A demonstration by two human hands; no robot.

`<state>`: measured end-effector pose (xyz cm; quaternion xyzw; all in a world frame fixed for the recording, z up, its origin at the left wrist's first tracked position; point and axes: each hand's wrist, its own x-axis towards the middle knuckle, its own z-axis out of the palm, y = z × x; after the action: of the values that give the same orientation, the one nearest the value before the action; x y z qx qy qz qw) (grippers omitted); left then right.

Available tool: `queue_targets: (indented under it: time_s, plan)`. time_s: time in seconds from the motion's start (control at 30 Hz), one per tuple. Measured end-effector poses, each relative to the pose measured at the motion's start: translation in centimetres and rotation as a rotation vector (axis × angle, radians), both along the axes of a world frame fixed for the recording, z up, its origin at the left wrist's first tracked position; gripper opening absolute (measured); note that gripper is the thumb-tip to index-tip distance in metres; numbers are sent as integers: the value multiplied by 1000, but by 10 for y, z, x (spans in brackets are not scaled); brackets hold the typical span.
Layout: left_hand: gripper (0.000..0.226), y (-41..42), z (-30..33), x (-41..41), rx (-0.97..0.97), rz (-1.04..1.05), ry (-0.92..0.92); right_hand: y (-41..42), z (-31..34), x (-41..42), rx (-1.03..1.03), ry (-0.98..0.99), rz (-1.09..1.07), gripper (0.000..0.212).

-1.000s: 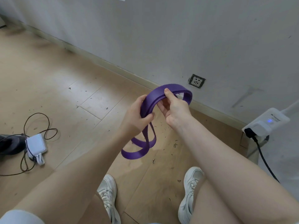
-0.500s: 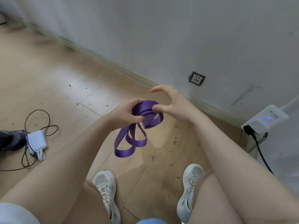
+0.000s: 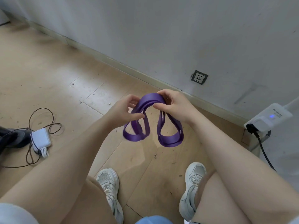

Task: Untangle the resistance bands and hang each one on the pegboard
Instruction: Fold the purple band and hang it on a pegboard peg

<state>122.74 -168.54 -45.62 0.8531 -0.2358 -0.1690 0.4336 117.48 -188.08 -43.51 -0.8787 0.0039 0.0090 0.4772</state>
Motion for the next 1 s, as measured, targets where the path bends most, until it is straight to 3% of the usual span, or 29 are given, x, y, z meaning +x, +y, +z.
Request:
queue_targets:
  time_s: [0.27,0.43,0.57,0.7,0.83,1.0]
  plan:
    - [33,-16,6,-8,-164,28,193,-12,9,-5,231,14,-82,23]
    - [27,6,30,4,-99,-79,259,-24,9,-5,117,57,16,22]
    - [26,17,33,7,134,-140,95,-22,7,-6,-75,122,114,24]
    - [34,11,16,7,281,-214,-77,-18,11,-7,-67,115,108,23]
    - [30,-5,3,5,170,-232,-96,-19,19,-9,81,101,151,23]
    - [48,-21,2,-4,-91,-156,126,-18,17,-7,279,76,135,27]
